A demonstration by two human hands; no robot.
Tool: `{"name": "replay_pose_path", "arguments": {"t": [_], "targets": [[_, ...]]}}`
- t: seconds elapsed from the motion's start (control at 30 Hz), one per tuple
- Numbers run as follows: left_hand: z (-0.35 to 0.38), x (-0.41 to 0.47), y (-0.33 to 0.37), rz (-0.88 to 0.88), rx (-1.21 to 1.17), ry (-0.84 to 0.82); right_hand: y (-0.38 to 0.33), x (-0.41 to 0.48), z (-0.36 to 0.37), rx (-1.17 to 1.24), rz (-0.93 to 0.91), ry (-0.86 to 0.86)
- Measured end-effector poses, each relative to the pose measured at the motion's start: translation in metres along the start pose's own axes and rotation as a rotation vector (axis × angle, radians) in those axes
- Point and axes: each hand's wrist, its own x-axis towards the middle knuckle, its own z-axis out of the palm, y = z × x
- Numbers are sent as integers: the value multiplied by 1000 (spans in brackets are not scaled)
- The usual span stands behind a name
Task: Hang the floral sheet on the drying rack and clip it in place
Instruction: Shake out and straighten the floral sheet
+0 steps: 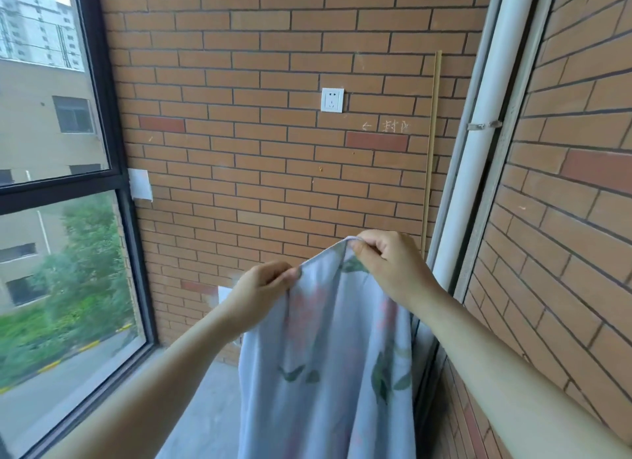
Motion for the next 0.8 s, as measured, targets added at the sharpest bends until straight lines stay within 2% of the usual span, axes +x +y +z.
{"name": "replay_pose_path", "arguments": {"t": [0.07, 0.13, 0.3, 0.4, 0.57, 0.63, 0.7, 0.8], "targets": [[-7, 5, -2, -82, -202, 123, 9, -3, -1, -89, 20, -57], [-12, 11, -3, -122, -269, 187, 24, -14, 4, -97, 57, -147], [-34, 26, -25, -245, -357, 303, 74, -69, 10, 88, 400, -241], [-45, 27, -50, -248, -260, 294, 90, -96, 3, 171, 515, -278], [-50, 21, -88, -318, 60, 407, 104, -114, -9, 205, 627, -432], [-45, 17, -97, -339, 123, 416, 106, -115, -14, 176, 625, -388], [-38, 11, -96, -342, 139, 390, 103, -111, -17, 149, 614, -264], [-25, 3, -81, -256, 213, 330, 80, -93, -14, 133, 527, -69]]}}
